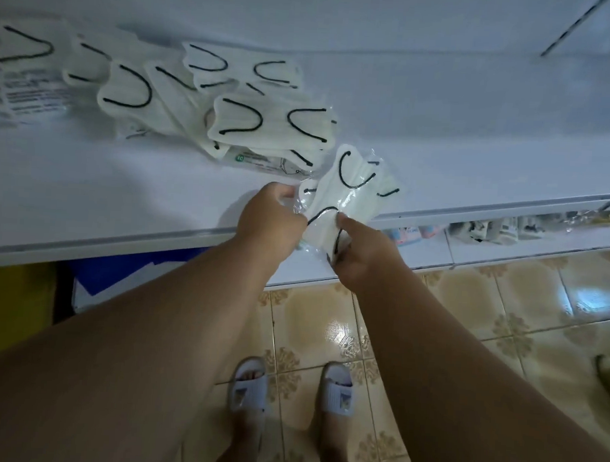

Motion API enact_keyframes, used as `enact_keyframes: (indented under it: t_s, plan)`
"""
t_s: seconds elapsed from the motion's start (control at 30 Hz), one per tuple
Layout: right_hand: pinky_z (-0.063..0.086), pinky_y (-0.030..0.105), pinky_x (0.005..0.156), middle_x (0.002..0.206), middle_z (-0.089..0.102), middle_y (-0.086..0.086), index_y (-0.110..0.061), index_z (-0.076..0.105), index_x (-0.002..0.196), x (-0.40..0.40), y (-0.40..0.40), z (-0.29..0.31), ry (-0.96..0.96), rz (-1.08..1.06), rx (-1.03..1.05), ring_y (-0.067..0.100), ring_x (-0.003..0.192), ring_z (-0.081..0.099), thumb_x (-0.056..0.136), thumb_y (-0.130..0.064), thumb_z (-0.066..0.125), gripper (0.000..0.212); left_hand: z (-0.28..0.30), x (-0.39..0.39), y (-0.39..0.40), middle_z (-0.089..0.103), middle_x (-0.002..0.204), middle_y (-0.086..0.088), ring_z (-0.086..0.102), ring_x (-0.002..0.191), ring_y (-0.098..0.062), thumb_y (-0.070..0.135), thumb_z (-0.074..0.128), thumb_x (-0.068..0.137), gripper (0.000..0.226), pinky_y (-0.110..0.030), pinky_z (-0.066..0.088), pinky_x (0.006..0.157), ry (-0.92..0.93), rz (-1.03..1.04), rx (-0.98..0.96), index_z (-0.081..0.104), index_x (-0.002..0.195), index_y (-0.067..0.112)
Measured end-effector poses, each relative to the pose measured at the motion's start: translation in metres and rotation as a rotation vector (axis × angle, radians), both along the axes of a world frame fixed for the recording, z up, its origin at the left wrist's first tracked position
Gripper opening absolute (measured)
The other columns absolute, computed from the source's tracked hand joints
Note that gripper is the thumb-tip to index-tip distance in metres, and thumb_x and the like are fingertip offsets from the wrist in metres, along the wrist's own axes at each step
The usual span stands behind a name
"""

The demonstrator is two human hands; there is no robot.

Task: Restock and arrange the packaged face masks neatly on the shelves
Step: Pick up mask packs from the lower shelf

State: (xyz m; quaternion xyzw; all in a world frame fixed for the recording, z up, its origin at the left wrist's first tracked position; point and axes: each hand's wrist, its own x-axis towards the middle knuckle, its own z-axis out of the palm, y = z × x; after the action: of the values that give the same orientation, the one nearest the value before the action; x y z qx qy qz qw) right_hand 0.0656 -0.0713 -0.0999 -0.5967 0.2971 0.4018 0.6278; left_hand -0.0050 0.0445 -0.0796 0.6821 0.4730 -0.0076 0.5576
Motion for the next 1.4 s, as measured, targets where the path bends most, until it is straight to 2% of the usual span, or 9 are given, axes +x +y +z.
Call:
enact_keyframes:
  t_s: [0.13, 0.37, 0.5, 0.6, 0.7, 0.93, 1.07, 1.23, 1.4]
  plan:
    - [0.055, 0.04, 0.072, 0.081, 0.065, 0.014, -0.009, 0.068, 0.093, -0.007, -0.005, 0.013, -0.262, 0.192, -0.024, 0.026, 0.075, 0.059, 0.09, -0.014, 0.068, 0.005, 0.011, -0.017, 0.013, 0.07, 0.092, -0.003, 0.063, 0.067, -0.018, 0.03, 0.079, 0.079, 0.038, -0.033, 0.055, 0.07, -0.079, 0.048, -0.218, 0.062, 0.113, 0.025]
    - [0.044, 0.021, 0.053, 0.062, 0.058, -0.007, -0.014, 0.065, 0.076, -0.026, 0.028, 0.049, -0.668, 0.707, -0.18, 0.009, 0.054, 0.05, 0.093, -0.026, 0.067, 0.021, 0.019, -0.047, 0.044, 0.077, 0.1, -0.009, 0.07, 0.098, -0.039, 0.026, 0.084, 0.067, 0.027, -0.046, 0.053, 0.095, -0.12, 0.111, -0.382, 0.076, 0.093, 0.023]
    - [0.043, 0.017, 0.069, 0.105, 0.062, -0.007, -0.02, 0.065, 0.101, -0.013, 0.063, 0.044, -1.104, 0.818, -0.441, 0.007, 0.088, 0.059, 0.095, -0.029, 0.062, 0.012, 0.016, -0.061, 0.057, 0.071, 0.1, -0.014, 0.066, 0.087, -0.036, 0.023, 0.08, 0.075, 0.027, -0.042, 0.053, 0.079, -0.142, 0.416, -0.362, 0.07, 0.098, 0.015]
    - [0.039, 0.034, 0.107, 0.147, 0.043, 0.008, -0.018, 0.052, 0.136, 0.012, 0.094, 0.035, -1.42, 1.094, -0.567, 0.027, 0.134, 0.042, 0.089, -0.025, 0.068, 0.05, 0.014, -0.069, 0.071, 0.062, 0.109, -0.013, 0.064, 0.078, -0.02, 0.012, 0.069, 0.091, 0.031, -0.028, 0.057, 0.066, -0.162, 0.453, -0.419, 0.065, 0.121, 0.005]
    - [0.018, 0.044, 0.121, 0.167, 0.009, 0.005, -0.027, 0.019, 0.157, 0.035, 0.125, 0.028, -1.404, 1.438, -0.696, 0.027, 0.154, 0.007, 0.09, -0.037, 0.068, 0.084, 0.012, -0.066, 0.076, 0.053, 0.102, -0.005, 0.055, 0.056, 0.006, -0.001, 0.05, 0.1, 0.037, -0.012, 0.044, 0.046, -0.26, 0.519, -0.525, 0.051, 0.136, -0.004]
    - [0.04, 0.029, 0.082, 0.125, 0.06, 0.005, -0.023, 0.055, 0.132, 0.061, 0.149, 0.037, -1.363, 1.307, -0.706, 0.028, 0.113, 0.054, 0.098, -0.018, 0.046, 0.035, 0.004, -0.061, 0.081, 0.053, 0.077, -0.003, 0.053, 0.076, -0.02, 0.013, 0.058, 0.099, 0.007, -0.034, 0.055, 0.08, -0.22, 0.61, -0.546, 0.06, 0.105, 0.016]
    - [0.035, 0.028, 0.067, 0.088, 0.056, 0.004, -0.011, 0.059, 0.11, 0.041, 0.139, 0.059, -1.369, 0.976, -0.592, 0.028, 0.084, 0.055, 0.097, -0.012, 0.04, 0.023, 0.01, -0.062, 0.089, 0.067, 0.099, 0.007, 0.061, 0.091, -0.015, 0.027, 0.057, 0.1, 0.007, -0.025, 0.049, 0.061, -0.302, 0.714, -0.712, 0.063, 0.104, 0.029]
    - [0.041, 0.036, 0.071, 0.087, 0.061, 0.006, -0.009, 0.06, 0.092, -0.034, 0.135, 0.06, -1.259, 1.321, -0.224, 0.028, 0.085, 0.055, 0.102, -0.028, 0.043, 0.027, 0.021, -0.066, 0.097, 0.072, 0.12, -0.008, 0.069, 0.111, -0.024, 0.063, 0.044, 0.096, 0.06, -0.043, 0.054, 0.094, -0.537, 0.738, -0.793, 0.063, 0.126, 0.015]
    - [0.046, 0.03, 0.082, 0.104, 0.069, 0.003, -0.013, 0.07, 0.108, -0.045, 0.156, 0.043, -1.238, 1.291, -0.187, 0.019, 0.096, 0.06, 0.098, -0.02, 0.052, 0.022, 0.012, -0.089, 0.112, 0.069, 0.108, -0.003, 0.064, 0.077, -0.013, 0.019, 0.06, 0.1, 0.017, -0.016, 0.051, 0.051, -0.207, 0.704, -0.426, 0.061, 0.115, 0.011]
